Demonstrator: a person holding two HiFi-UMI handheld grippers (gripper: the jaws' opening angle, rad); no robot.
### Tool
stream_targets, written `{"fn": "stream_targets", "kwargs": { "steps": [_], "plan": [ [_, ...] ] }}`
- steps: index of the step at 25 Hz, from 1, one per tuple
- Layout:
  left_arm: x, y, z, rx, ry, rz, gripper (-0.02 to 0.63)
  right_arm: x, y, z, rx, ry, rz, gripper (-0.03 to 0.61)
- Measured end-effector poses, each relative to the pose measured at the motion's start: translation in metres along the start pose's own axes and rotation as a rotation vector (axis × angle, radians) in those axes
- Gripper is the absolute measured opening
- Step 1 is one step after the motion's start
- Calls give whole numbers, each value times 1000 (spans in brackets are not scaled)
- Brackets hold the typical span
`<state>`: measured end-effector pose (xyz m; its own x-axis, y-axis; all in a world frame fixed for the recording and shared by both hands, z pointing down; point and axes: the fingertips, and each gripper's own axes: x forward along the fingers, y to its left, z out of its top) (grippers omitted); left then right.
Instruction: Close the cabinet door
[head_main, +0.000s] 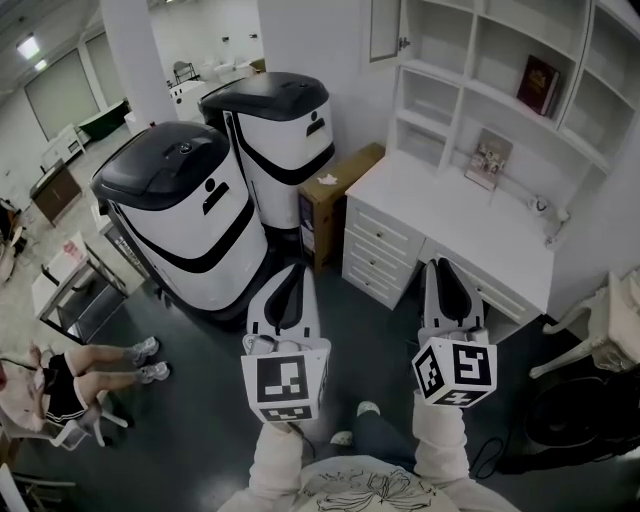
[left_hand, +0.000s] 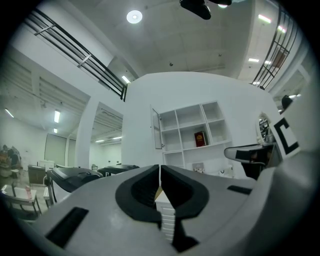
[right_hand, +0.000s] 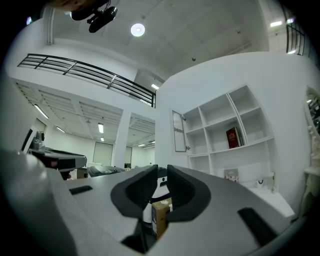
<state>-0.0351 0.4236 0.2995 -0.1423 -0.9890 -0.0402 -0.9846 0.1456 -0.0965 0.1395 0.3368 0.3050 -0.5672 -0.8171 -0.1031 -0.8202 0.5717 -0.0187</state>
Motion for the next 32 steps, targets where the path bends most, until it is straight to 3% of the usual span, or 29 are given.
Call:
{"fn": "stream_targets", "kwargs": {
  "steps": [11,32],
  "plan": [
    [68,13,-11,-2,2,10,11,67,-22,-13,19,-4,-6,42],
    [309,26,-2,18,-30,95,11,307,-105,-17,1,-29,119,43]
  ]
}}
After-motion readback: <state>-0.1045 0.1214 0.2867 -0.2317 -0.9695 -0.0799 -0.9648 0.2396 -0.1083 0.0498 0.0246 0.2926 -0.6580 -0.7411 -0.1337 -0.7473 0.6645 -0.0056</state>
